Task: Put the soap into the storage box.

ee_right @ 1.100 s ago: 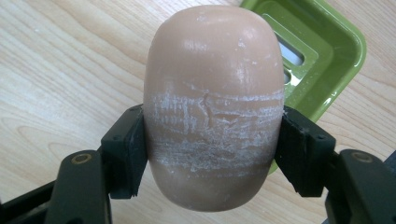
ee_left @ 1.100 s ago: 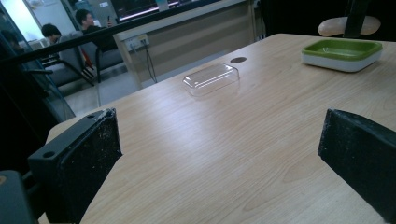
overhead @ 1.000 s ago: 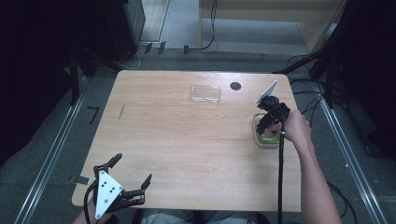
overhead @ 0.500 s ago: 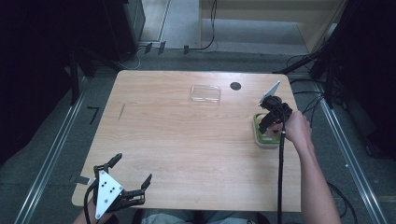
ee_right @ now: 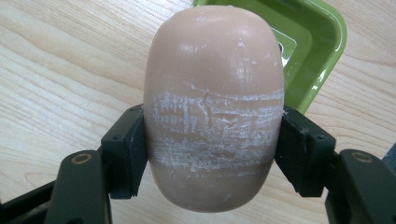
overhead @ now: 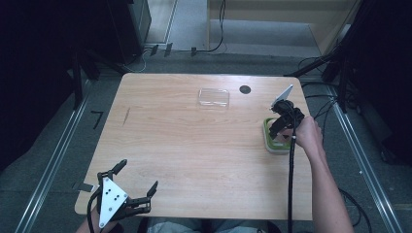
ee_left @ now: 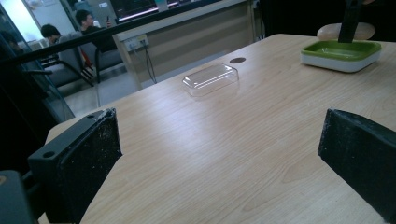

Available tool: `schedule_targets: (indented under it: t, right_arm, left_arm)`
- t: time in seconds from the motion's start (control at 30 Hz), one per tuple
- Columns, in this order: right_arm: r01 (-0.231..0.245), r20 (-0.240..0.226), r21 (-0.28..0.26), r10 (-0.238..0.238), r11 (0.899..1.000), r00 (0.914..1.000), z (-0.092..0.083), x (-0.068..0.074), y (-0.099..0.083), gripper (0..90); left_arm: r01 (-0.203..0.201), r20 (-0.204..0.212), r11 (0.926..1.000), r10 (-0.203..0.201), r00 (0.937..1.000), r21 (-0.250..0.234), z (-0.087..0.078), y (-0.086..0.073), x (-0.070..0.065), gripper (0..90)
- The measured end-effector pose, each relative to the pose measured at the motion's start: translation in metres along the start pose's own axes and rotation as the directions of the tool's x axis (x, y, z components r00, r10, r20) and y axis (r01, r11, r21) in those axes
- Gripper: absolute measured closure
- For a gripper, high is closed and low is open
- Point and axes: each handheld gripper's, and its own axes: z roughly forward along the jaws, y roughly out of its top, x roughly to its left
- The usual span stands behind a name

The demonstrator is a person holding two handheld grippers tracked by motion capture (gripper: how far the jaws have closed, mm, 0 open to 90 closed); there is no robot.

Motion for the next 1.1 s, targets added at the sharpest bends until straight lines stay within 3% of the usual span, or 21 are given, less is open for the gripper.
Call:
schedule_targets:
  t: [1.1]
  right_arm:
    - [-0.138, -0.017, -0.033, 0.137, 0.99, 0.9904, 0.026, -0.013, 0.001, 33.6]
  left_arm:
    - [0.001, 0.002, 1.0, -0.001, 1.0, -0.002, 0.0, 0.0, 0.0, 0.0]
